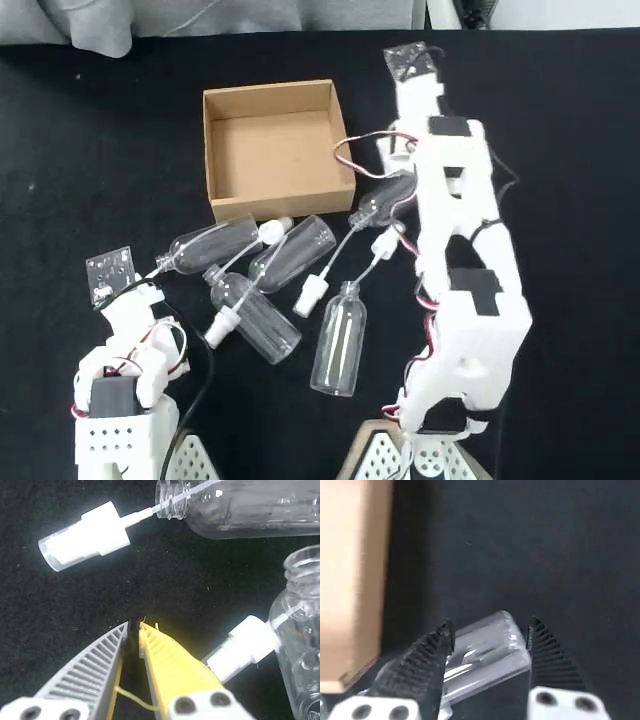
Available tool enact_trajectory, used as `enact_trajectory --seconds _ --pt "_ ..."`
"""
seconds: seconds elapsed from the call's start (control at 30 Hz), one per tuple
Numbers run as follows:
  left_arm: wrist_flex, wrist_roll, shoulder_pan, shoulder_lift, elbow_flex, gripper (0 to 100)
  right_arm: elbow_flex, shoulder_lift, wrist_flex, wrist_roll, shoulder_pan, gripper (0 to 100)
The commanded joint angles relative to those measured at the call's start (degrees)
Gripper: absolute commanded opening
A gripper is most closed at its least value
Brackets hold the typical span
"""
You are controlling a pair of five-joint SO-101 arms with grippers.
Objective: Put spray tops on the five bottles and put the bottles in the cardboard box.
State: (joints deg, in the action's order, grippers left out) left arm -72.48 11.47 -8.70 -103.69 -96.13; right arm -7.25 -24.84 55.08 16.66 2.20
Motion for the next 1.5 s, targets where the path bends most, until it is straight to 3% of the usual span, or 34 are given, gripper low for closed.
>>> enact_trajectory --seconds 0.0,0.27,0.43,0.6,1.47 --pt "-0.26 -0.18 0.22 -0.79 -1.27 3 -3.65 0.22 -1.05 0.18 2.2 19.8" --pt "-0.26 -0.18 0.22 -0.79 -1.27 3 -3.65 -0.48 3.16 0.88 2.64 19.8" --pt "-0.26 -0.18 0.22 -0.79 -1.27 3 -3.3 -0.48 7.47 8.88 2.55 19.8" --pt "-0.26 -0.18 0.22 -0.79 -1.27 3 -3.38 -0.4 11.69 11.78 2.9 19.8" --pt "-0.26 -0.18 0.22 -0.79 -1.27 3 -3.74 0.04 28.22 16.7 5.36 19.9"
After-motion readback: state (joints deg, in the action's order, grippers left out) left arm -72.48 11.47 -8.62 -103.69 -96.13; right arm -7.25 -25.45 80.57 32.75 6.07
